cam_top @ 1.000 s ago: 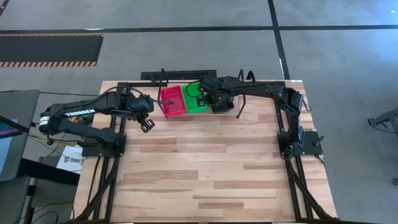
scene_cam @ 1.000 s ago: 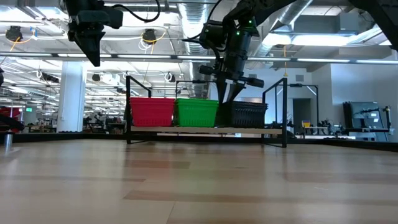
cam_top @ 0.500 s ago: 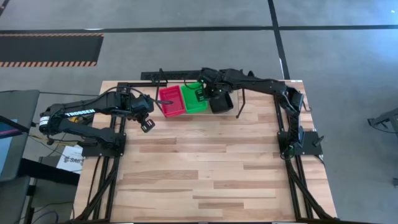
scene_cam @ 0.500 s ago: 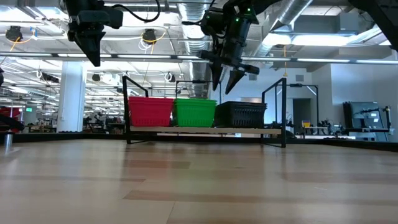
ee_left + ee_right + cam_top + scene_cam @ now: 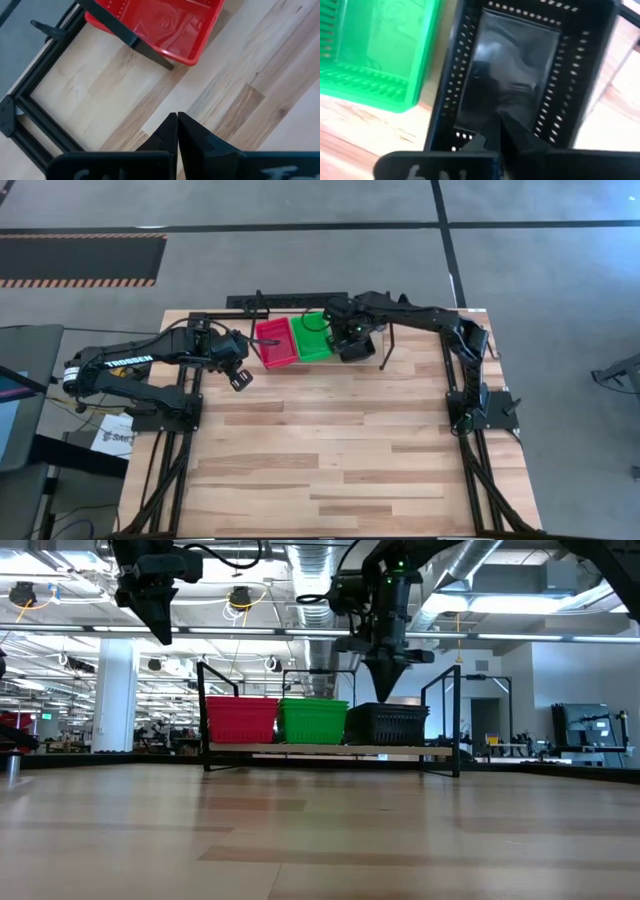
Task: Stack baskets on shelf by color
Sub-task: Adjust the stacked bins on the shelf
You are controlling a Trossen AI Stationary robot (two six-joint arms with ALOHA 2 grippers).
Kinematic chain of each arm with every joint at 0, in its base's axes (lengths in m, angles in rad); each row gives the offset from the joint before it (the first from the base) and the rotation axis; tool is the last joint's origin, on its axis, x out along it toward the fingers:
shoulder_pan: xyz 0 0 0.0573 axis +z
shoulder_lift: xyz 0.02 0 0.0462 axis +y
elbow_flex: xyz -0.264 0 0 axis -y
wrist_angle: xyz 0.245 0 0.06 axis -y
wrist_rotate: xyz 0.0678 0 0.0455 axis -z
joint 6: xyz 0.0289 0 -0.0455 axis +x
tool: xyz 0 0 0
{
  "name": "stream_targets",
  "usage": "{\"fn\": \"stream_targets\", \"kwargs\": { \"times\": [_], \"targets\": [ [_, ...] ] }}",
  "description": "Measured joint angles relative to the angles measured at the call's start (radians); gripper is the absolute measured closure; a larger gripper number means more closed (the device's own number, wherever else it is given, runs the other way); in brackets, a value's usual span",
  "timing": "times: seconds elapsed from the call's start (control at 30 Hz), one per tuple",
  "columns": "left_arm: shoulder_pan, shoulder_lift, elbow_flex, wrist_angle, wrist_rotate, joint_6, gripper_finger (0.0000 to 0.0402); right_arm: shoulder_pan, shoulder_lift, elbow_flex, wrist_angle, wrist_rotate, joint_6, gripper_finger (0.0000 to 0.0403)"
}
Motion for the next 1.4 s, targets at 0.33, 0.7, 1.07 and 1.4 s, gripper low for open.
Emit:
{"fn": "stream_targets", "kwargs": {
  "times": [0.33,0.7,1.07,1.4],
  "targets": [
    [0.000,0.000,0.000,0.003,0.001,-0.042,0.0401,-0.055,0.001,-0.069,0.114,0.010,-0.036,0.0396],
    [0.000,0.000,0.000,0.003,0.003,-0.052,0.0401,-0.062,0.001,-0.105,0.088,0.133,-0.039,0.0400],
    [0.000,0.000,0.000,0.003,0.003,-0.053,0.0401,0.061,0.001,0.031,0.096,0.129,-0.065,0.0401],
    [0.000,0.000,0.000,0.003,0.002,-0.051,0.0402,0.126,0.001,0.032,0.180,0.013,-0.081,0.0401]
  ]
}}
